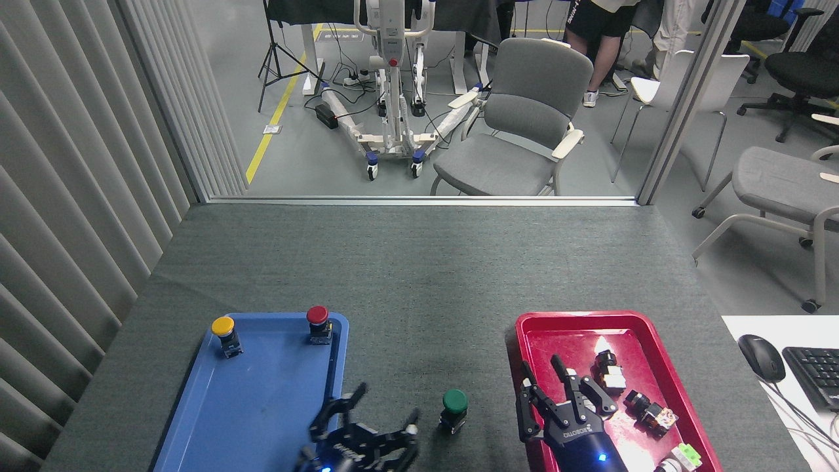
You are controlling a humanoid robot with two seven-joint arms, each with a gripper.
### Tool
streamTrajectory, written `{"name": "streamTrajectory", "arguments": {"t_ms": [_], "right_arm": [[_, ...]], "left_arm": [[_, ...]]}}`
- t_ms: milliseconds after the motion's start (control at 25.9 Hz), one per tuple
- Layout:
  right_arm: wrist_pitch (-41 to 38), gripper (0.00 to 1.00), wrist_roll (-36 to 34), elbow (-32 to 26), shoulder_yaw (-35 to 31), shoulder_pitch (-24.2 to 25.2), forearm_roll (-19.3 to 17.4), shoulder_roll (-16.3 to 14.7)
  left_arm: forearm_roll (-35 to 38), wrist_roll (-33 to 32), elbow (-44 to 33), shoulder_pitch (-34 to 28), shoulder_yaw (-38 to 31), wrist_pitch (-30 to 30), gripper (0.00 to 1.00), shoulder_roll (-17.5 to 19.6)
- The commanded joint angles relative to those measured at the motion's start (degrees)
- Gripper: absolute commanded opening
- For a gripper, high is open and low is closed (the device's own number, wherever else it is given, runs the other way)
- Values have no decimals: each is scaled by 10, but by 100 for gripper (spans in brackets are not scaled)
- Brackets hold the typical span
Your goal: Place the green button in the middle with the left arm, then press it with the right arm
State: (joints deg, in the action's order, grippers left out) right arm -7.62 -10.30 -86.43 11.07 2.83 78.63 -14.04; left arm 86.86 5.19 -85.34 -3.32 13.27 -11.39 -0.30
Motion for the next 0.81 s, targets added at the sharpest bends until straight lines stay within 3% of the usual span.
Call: {"name": "streamTrajectory", "arguments": {"t_ms": [0,116,387,580,773], "right_arm": [[-57,0,-1,1,11,-1,8,9],[-59,0,-1,8,53,-21,20,7],[-12,0,2,90,130,-74,54,31],[-2,0,14,117,136,-75,74,45],[9,0,13,182,146,-76,98,47]], "left_arm": [[0,21,-99,-112,-134,7,99,12],[0,19,-103,-123,-181,8,99,12],[1,-10,-120,-113,-202,15,99,13],[-1,-4,-121,-103,-236,8,99,14],[-4,-10,-127,-94,-243,7,99,14]]}}
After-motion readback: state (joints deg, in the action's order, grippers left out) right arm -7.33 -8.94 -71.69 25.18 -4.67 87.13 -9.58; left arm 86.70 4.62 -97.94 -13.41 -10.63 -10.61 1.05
